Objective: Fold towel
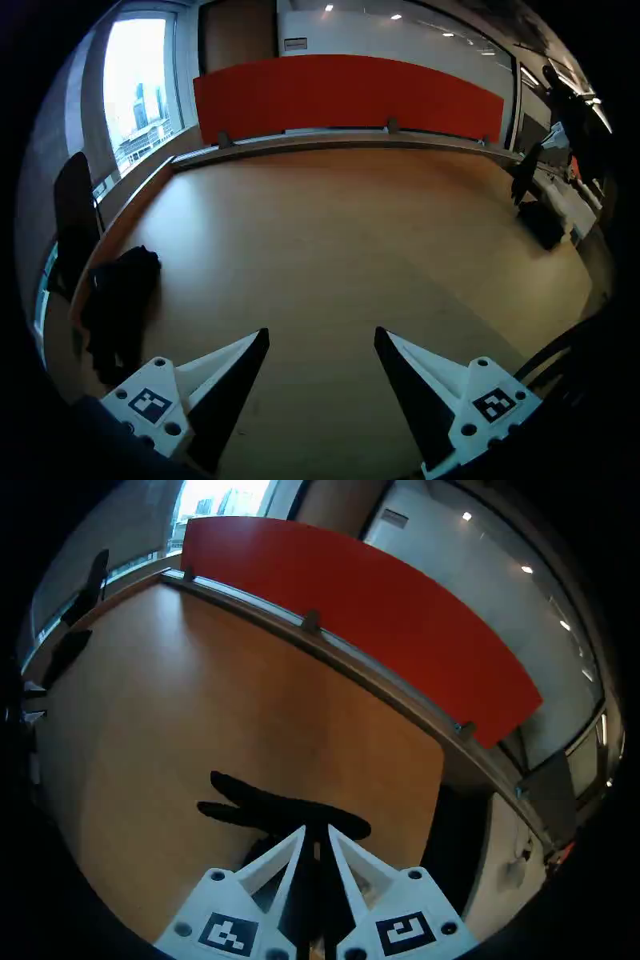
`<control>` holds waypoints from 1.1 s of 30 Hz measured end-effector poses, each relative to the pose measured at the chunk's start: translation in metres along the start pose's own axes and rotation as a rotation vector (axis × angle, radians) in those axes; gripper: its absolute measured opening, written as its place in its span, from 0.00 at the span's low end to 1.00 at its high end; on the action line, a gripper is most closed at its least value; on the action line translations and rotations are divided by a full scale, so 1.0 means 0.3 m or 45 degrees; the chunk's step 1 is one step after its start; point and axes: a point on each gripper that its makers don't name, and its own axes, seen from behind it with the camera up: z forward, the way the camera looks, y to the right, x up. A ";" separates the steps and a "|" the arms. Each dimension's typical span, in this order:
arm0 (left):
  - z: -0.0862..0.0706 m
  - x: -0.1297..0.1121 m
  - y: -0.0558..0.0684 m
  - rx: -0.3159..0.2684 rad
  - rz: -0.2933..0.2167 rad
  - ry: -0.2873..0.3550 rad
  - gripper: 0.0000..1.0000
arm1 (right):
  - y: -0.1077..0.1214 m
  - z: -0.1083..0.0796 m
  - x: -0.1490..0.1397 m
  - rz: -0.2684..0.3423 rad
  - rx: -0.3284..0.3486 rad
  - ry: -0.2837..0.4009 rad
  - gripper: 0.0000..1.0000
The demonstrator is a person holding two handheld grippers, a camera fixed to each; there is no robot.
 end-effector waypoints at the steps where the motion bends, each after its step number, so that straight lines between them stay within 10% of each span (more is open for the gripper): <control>1: 0.001 0.001 0.001 -0.001 0.002 0.001 0.98 | 0.000 -0.005 -0.016 0.004 -0.001 -0.005 0.04; 18: -0.005 -0.005 0.010 -0.020 0.019 -0.004 0.98 | -0.047 -0.055 -0.371 0.087 -0.012 -0.172 0.04; 33: -0.007 0.000 0.007 -0.029 0.021 0.006 0.98 | -0.107 -0.082 -0.450 0.143 -0.003 -0.187 0.05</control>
